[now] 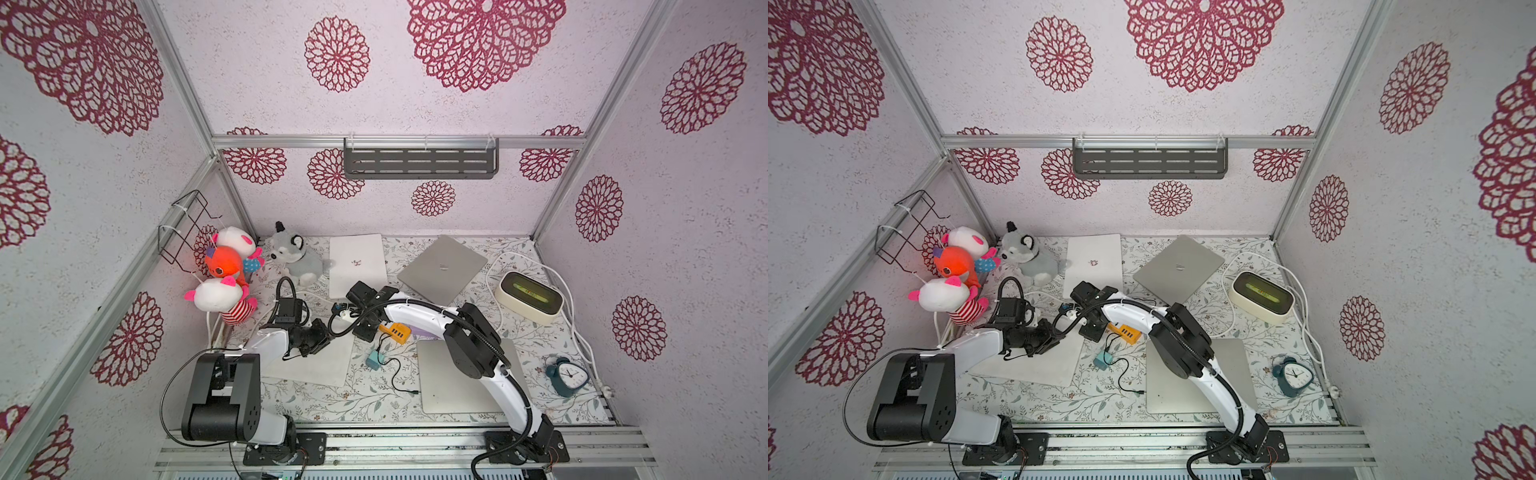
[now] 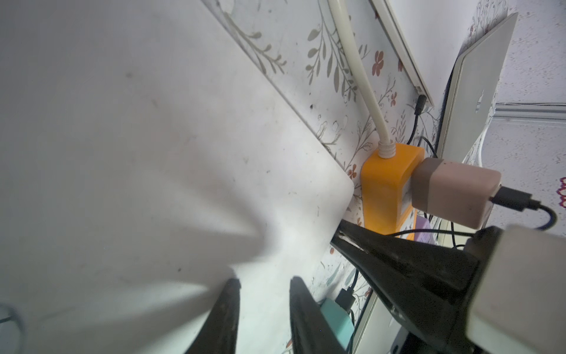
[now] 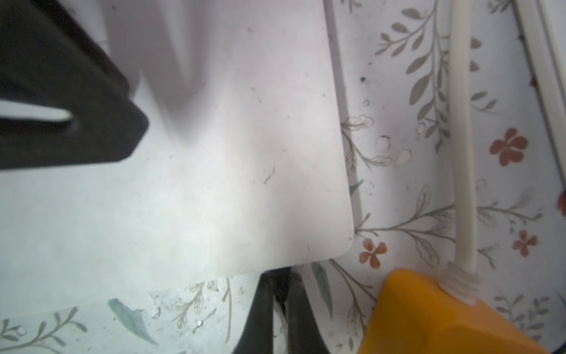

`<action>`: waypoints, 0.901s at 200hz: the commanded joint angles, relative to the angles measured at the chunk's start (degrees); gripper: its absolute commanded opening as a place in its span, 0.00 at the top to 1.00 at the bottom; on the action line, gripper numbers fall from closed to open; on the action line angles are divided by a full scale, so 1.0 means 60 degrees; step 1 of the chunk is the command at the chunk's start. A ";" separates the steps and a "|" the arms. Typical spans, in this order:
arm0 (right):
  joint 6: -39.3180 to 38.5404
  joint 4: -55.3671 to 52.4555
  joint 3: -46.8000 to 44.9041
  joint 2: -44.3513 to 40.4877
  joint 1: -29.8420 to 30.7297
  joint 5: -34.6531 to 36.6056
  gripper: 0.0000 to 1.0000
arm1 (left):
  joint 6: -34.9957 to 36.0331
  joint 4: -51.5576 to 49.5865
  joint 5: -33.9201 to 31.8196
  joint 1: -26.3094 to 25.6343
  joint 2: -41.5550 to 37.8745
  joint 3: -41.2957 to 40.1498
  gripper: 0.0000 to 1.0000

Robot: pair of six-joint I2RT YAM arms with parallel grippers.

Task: Unplug the laptop charger
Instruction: Remove the charging cable from the laptop.

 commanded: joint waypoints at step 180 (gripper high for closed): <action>-0.0457 -0.0966 0.0278 0.0001 0.0041 -0.0371 0.94 | -0.0044 -0.0288 -0.0246 -0.0002 0.0153 -0.0263 0.68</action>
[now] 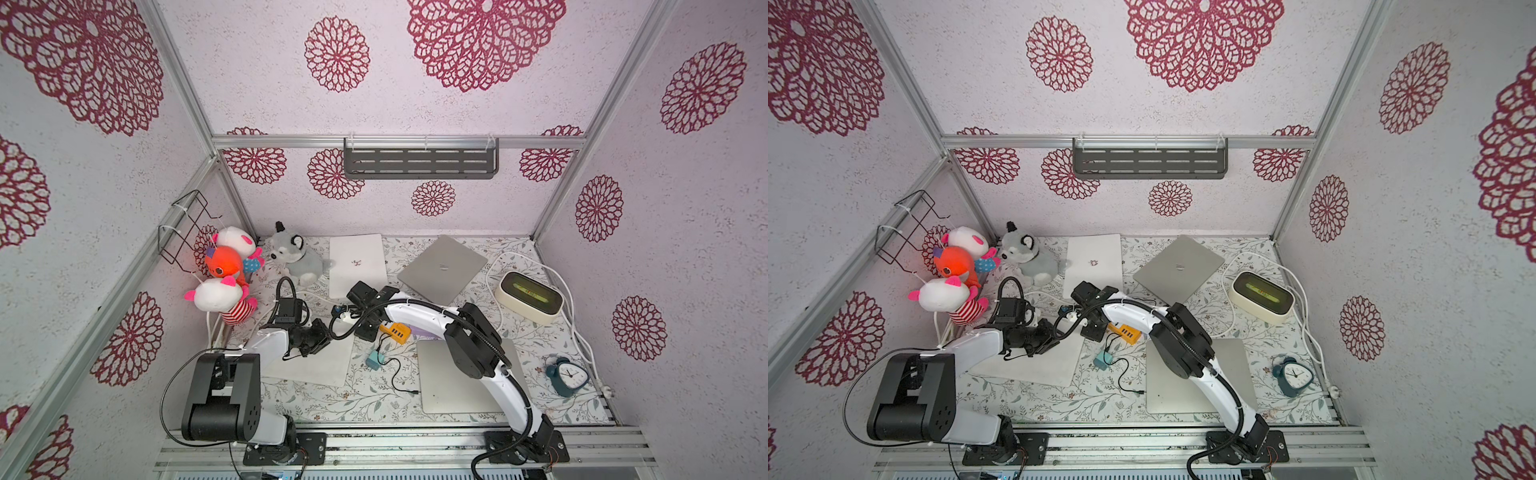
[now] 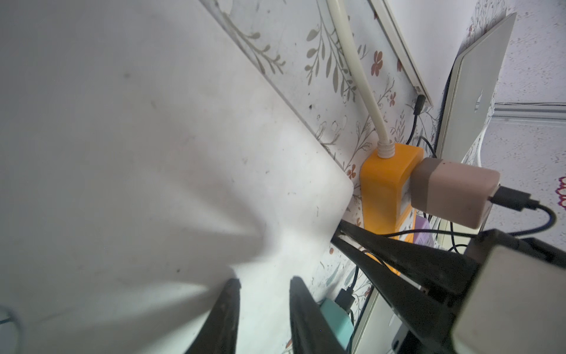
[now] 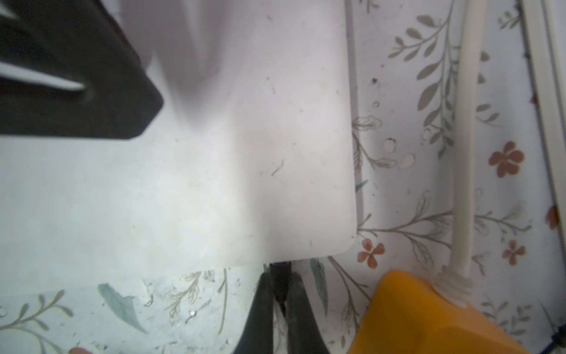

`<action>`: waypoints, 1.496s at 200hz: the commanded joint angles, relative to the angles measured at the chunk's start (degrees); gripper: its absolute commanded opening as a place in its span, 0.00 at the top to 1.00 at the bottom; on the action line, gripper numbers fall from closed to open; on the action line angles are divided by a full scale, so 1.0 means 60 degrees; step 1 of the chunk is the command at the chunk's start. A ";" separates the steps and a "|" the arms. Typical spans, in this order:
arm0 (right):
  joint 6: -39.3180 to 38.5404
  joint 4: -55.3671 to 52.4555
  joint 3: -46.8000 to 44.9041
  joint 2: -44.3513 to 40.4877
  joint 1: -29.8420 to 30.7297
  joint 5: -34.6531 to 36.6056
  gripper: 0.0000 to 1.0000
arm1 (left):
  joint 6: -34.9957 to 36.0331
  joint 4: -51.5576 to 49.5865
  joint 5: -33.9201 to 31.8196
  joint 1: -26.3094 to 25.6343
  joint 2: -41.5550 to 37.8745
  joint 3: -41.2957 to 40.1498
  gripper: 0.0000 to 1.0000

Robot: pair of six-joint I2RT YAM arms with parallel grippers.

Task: Unplug the laptop charger
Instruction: Remove the charging cable from the laptop.

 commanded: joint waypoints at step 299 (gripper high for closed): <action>0.0239 -0.0637 0.0025 -0.1283 0.0141 0.0224 0.68 | -0.0035 -0.0950 -0.0587 -0.0249 -0.0369 0.0094 0.68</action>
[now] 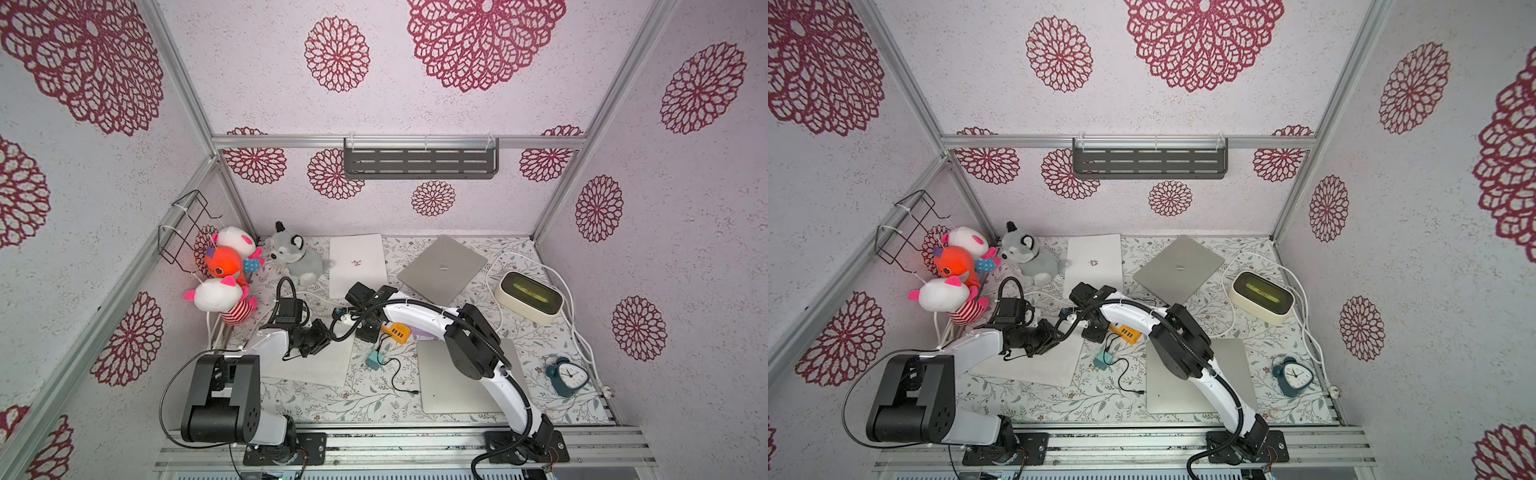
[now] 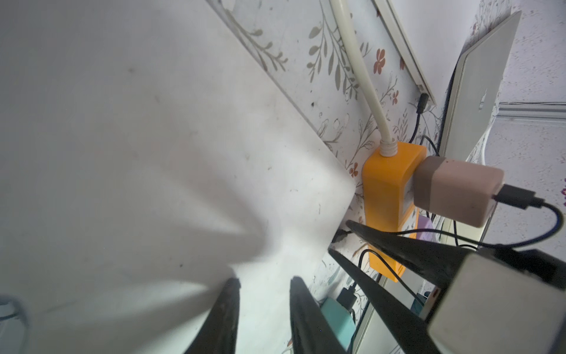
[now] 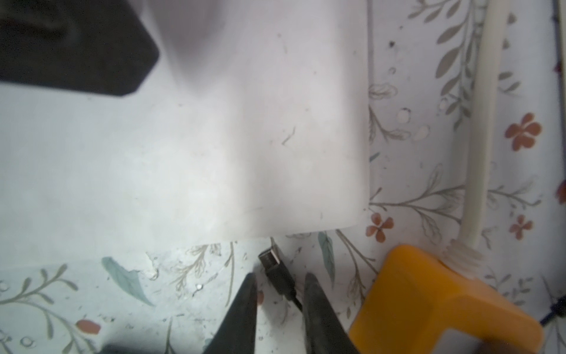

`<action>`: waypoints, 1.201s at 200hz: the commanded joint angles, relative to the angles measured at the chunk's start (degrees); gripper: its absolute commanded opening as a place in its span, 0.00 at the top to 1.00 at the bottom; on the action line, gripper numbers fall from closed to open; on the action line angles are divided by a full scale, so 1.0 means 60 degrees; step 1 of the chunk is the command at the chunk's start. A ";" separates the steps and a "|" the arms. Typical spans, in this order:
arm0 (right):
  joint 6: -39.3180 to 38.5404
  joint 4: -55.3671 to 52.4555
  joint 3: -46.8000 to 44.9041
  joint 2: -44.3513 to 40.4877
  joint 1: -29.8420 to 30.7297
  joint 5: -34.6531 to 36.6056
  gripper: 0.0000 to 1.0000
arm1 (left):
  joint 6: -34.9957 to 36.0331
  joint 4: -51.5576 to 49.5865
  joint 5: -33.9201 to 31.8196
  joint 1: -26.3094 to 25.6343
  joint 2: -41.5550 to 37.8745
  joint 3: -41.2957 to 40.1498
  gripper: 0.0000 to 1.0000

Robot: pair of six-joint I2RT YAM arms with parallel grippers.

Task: Unplug the laptop charger
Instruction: Remove the charging cable from the laptop.

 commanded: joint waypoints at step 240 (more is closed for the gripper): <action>0.7039 0.4110 -0.6090 -0.7800 -0.0598 0.2547 0.58 | 0.4024 -0.1305 -0.2502 -0.2784 0.1024 0.4292 0.12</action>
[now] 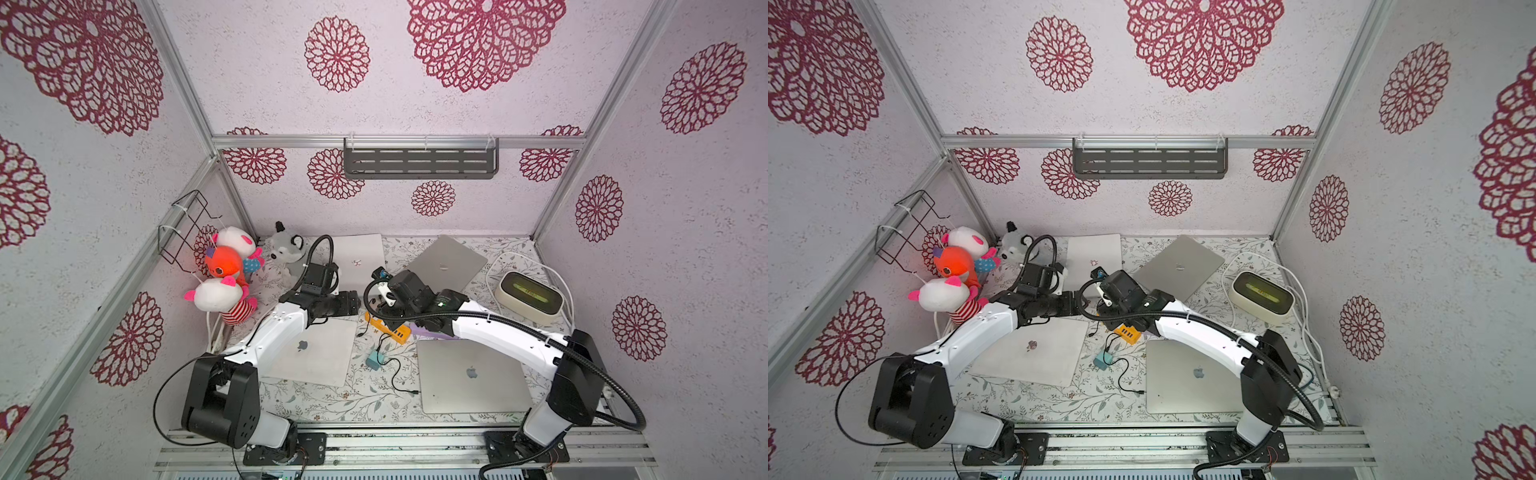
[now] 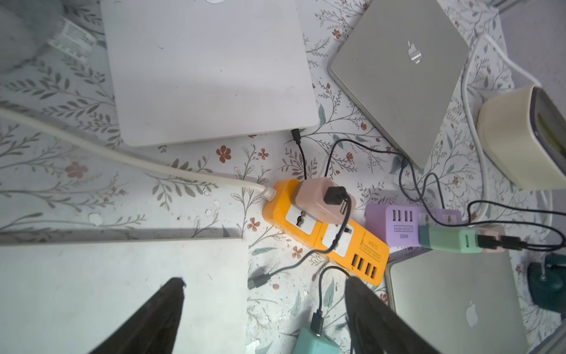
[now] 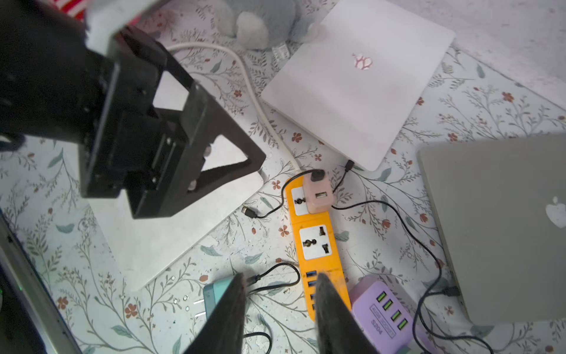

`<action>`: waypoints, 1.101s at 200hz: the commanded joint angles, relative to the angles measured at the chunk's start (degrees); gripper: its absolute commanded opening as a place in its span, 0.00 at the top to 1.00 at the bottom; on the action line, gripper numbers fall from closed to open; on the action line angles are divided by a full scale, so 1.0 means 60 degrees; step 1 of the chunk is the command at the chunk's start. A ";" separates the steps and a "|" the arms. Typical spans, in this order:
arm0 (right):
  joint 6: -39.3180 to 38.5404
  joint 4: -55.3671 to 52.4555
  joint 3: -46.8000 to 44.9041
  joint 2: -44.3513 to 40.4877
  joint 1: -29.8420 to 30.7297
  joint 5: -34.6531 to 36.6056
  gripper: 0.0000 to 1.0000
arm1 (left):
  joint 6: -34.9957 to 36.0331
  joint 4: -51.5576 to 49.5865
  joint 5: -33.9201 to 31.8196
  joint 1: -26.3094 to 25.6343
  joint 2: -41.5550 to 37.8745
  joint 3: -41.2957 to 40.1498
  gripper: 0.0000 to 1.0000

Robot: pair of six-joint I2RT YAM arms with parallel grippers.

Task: Unplug the laptop charger
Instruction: Remove the charging cable from the laptop.

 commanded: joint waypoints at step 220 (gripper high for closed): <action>0.3339 0.1099 -0.3147 -0.2938 -0.1240 0.0580 0.58 | 0.1956 -0.2025 -0.0867 -0.1853 0.4133 0.3951 0.28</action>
